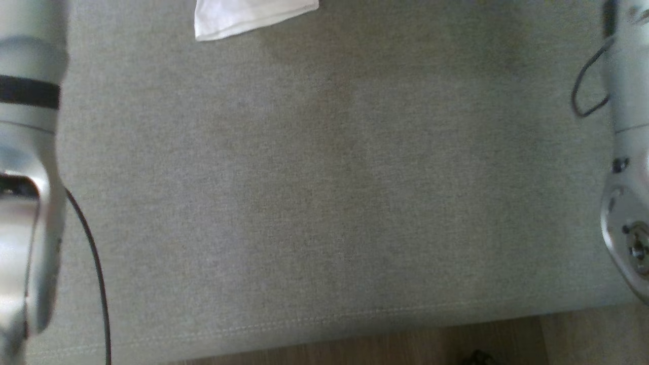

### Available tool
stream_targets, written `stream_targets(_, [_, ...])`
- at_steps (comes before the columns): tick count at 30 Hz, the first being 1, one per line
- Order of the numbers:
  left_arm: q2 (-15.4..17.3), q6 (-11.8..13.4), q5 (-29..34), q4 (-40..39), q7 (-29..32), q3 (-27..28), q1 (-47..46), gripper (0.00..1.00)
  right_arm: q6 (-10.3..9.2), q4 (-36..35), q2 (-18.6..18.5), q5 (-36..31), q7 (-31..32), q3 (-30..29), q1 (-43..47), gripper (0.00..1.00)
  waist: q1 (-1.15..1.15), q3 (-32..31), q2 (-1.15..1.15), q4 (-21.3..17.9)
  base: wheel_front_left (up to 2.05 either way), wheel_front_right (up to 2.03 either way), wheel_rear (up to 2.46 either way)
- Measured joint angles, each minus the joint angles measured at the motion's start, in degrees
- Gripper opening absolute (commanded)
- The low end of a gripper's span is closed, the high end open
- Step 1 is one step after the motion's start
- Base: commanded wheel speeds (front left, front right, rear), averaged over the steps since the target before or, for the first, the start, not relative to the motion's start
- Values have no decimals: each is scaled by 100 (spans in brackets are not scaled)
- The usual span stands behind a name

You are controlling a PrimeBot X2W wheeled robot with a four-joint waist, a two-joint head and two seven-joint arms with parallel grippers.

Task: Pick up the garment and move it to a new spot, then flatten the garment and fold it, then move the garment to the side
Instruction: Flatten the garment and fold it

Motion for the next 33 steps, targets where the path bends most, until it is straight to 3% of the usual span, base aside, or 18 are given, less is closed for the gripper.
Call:
stream_targets(9, [-288,-165,-326,922,2,301,1210,0,0,1578,36,89,-104,390,550,0,0,309,0,92,0,0,0])
stream_targets(16, [-324,-219,-445,662,2,633,2035,0,0,1709,48,543,-216,563,1349,0,-1,138,0,121,0,0,0])
stream_targets(22, [-361,-312,-464,-353,3,971,3541,0,0,1049,60,949,-261,666,2730,0,-2,-324,0,199,0,0,0])
stream_targets(30, [-359,-250,-3,-2337,4,921,6003,0,0,-651,55,1032,-248,369,5222,0,-2,-1095,0,294,0,0,0])
stream_targets(33, [-310,-157,135,-3072,11,775,6877,0,0,-1399,54,973,48,64,6146,0,-2,-1374,1,310,0,0,0])
